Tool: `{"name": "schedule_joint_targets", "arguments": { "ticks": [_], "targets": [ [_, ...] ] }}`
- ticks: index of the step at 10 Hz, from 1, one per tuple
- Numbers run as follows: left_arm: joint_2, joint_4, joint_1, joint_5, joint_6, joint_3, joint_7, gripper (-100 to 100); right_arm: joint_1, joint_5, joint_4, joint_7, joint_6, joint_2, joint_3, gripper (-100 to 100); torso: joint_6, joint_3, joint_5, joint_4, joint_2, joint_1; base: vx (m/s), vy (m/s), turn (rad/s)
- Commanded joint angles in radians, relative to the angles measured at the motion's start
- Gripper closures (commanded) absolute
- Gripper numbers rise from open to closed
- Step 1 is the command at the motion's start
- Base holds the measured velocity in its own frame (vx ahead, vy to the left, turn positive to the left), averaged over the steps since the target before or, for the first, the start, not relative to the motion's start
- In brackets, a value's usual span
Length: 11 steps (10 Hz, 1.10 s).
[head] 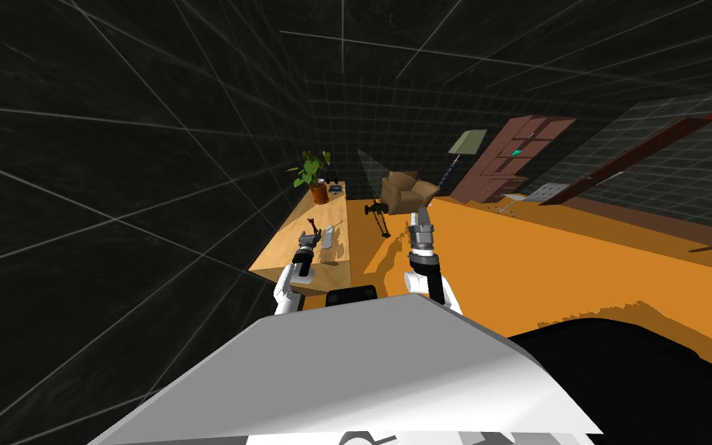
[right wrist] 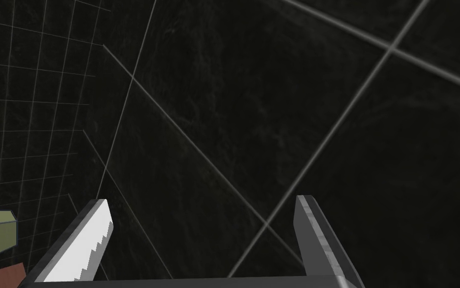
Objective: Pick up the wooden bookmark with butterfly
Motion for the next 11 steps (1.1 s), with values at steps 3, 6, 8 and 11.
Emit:
{"name": "schedule_joint_targets", "arguments": {
  "ticks": [3,6,8,11],
  "targets": [
    [-0.028,0.007,-0.004,-0.006,-0.001,0.003,-0.004,0,0.0,0.0,0.0,0.0,0.0,0.0,0.0,0,0.0,0.0,0.0,0.0,0.001,0.0,0.002,0.0,-0.004],
    [0.016,0.102,-0.07,0.05,-0.047,-0.017,-0.011,-100,0.0,0.0,0.0,0.0,0.0,0.0,0.0,0,0.0,0.0,-0.001,0.0,0.001,-0.005,-0.002,-0.078,0.115],
    [0.059,0.168,-0.136,0.106,-0.093,-0.037,-0.018,-100,0.0,0.0,0.0,0.0,0.0,0.0,0.0,0,-0.001,0.0,-0.001,0.0,0.0,-0.005,0.006,-0.094,0.18],
    [0.103,0.256,-0.202,0.162,-0.138,-0.056,-0.025,-100,0.0,0.0,0.0,0.0,0.0,0.0,0.0,0,0.001,-0.001,0.0,-0.001,0.0,-0.004,0.0,-0.065,0.095]
  ]
}}
